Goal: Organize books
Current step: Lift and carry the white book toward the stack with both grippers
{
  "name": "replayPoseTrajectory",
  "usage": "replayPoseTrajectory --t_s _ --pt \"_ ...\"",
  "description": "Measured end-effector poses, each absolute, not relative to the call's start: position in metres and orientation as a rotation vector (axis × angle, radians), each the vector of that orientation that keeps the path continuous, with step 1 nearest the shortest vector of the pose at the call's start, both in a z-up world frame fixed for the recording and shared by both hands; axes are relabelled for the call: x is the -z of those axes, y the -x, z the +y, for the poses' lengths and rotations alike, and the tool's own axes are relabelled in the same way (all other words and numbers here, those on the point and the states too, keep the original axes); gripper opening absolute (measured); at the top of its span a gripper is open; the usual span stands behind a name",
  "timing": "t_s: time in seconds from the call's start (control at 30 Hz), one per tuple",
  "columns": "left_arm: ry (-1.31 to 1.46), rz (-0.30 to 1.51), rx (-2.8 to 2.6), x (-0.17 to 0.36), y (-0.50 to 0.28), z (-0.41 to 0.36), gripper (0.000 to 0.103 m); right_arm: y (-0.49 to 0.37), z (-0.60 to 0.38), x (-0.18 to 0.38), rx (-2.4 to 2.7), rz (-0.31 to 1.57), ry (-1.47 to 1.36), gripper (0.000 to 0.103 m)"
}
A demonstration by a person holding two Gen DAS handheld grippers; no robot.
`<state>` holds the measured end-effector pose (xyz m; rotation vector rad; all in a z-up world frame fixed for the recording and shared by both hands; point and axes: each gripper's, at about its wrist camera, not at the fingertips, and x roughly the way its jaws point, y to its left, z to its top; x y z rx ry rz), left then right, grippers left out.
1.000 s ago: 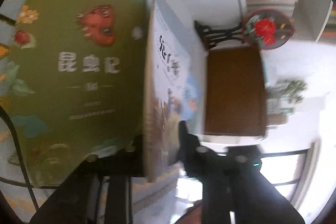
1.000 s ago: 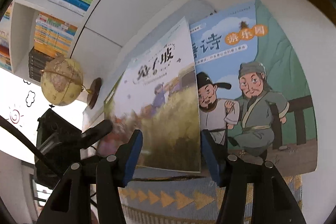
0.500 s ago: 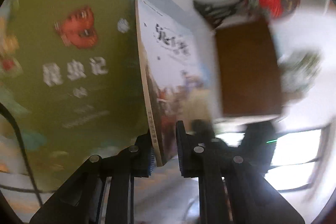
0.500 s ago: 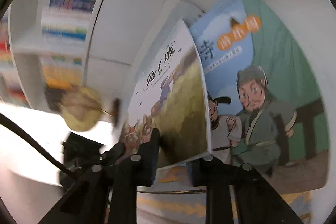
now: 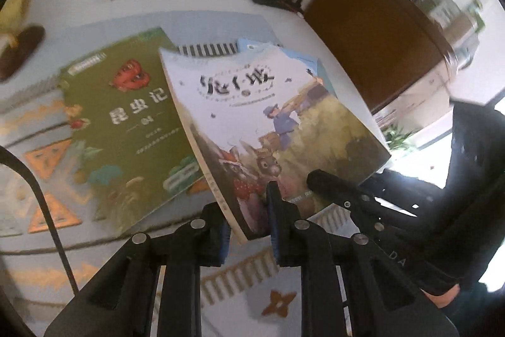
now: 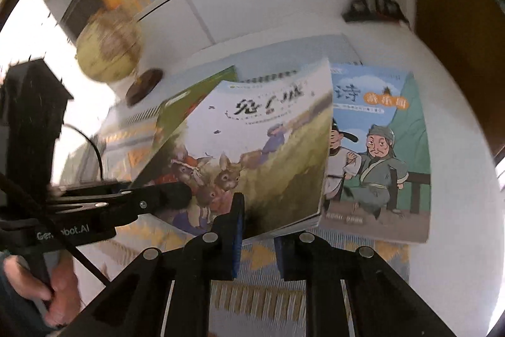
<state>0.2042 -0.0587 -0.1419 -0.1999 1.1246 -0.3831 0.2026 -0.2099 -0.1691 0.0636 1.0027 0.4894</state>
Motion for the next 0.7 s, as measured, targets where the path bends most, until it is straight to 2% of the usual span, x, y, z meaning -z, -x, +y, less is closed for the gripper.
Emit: replayPoseTrajectory --t_s 0.4,0.7 --pt "0.266 0.97 0.302 0.078 -0.129 0.012 0.019 -0.148 -0.16 0.11 -0.625 0.86 0.005 0.016" --pt "0.325 0.856 0.133 0.05 -0.066 0.151 0.02 -0.109 -0.028 0.076 -0.794 0.775 0.008 0.016"
